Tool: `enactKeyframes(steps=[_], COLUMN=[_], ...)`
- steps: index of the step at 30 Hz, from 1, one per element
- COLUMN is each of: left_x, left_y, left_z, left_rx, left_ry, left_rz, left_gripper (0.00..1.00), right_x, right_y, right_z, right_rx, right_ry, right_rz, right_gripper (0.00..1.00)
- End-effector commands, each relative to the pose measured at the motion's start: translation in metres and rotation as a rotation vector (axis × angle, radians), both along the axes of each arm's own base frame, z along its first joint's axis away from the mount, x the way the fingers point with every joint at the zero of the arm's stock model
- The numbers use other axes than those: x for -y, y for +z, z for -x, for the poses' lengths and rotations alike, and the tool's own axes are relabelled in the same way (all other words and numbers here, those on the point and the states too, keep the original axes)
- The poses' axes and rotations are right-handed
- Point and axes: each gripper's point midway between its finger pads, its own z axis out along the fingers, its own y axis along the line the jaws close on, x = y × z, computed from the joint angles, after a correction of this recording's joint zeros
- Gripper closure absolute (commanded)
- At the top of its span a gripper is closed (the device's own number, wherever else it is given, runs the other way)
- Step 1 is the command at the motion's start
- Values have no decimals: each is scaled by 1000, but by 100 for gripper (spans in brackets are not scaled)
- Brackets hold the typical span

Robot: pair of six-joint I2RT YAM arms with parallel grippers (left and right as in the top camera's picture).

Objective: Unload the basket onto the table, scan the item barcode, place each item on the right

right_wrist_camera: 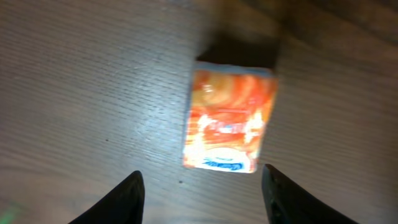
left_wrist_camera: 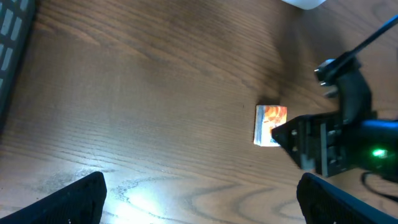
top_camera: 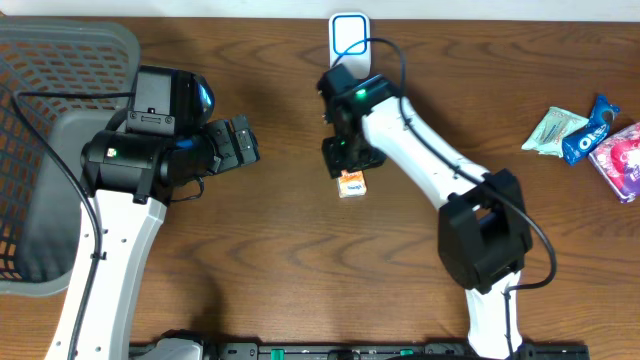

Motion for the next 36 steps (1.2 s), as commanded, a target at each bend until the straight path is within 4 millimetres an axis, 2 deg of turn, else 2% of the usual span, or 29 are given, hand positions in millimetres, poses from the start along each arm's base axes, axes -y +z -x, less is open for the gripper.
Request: enactKeyframes(steps=[1, 9, 18, 19, 21, 23, 26, 29, 33, 36], left_x=[-3, -3, -3, -3, -3, -3, -3, -3, -3, -3], left_y=[2, 2, 2, 2, 2, 2, 2, 2, 2, 2], left_z=[-1, -1, -1, -1, -1, -1, -1, -1, -1, -1], left_rx=[8, 8, 8, 8, 8, 8, 8, 8, 8, 8], left_ry=[-3, -3, -3, -3, -3, -3, -3, -3, -3, -3], left_rz=[-13, -14, -13, -14, -14, -13, -14, -13, -14, -13], left_gripper=[2, 2, 2, 2, 2, 2, 2, 2, 2, 2], right_x=[2, 0, 6, 9, 11, 12, 9, 3, -21, -22], right_y=[-7, -24, -67, -75, -78, -77, -72, -62, -37, -13], right_z=[-3, 4, 10, 12, 15, 15, 12, 5, -3, -13], right_rx=[70, 139, 161, 161, 154, 139, 102, 22, -133, -189], right_ry=[-67, -84, -96, -96, -105, -121, -141, -157, -83, -51], right_rz=[126, 229, 231, 232, 237, 224, 167, 38, -333, -580], right_gripper=[47, 57, 66, 72, 86, 99, 99, 99, 99, 99])
